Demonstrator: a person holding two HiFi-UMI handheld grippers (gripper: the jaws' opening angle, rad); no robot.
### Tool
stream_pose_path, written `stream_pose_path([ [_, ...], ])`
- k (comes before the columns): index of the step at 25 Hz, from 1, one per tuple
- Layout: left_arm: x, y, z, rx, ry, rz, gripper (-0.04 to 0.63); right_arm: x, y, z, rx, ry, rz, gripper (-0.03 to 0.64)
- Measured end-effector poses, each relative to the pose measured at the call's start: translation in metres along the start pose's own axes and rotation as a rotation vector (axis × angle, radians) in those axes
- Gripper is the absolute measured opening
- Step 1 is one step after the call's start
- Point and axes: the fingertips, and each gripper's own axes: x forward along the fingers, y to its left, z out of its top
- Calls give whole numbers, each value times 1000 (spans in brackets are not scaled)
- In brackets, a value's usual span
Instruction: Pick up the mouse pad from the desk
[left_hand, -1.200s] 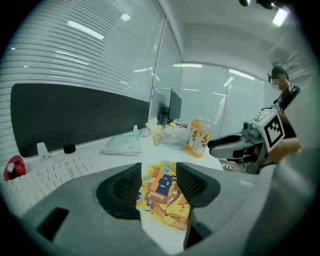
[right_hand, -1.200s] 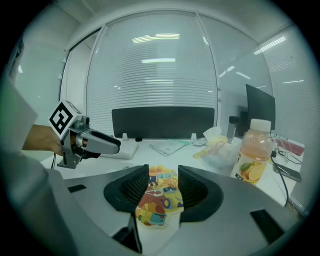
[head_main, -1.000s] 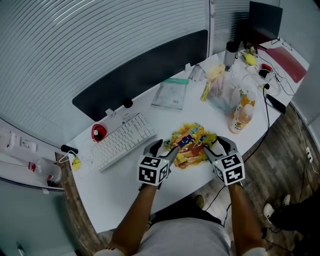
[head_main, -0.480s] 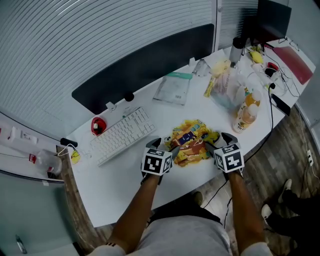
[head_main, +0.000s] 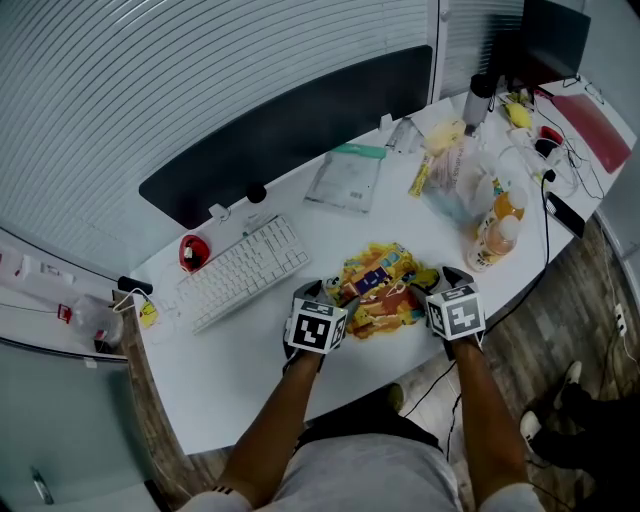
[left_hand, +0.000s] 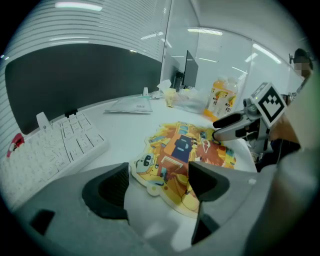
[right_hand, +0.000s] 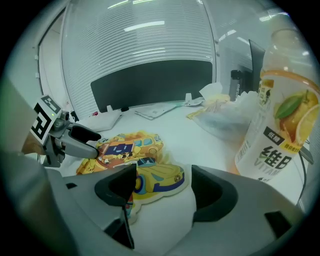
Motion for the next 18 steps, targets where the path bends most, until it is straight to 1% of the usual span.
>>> stream_pose_path([
  [8,2,-1,2,24,-19,28,365,6,1,-3,-9,30,-18,296],
  [14,1,-1,2,23,-28,35,362,6,4,-2,-12,35,-22,296],
  [18,1,-2,2,26,-32,28,360,3,7,-2,-7,25,-14,275],
])
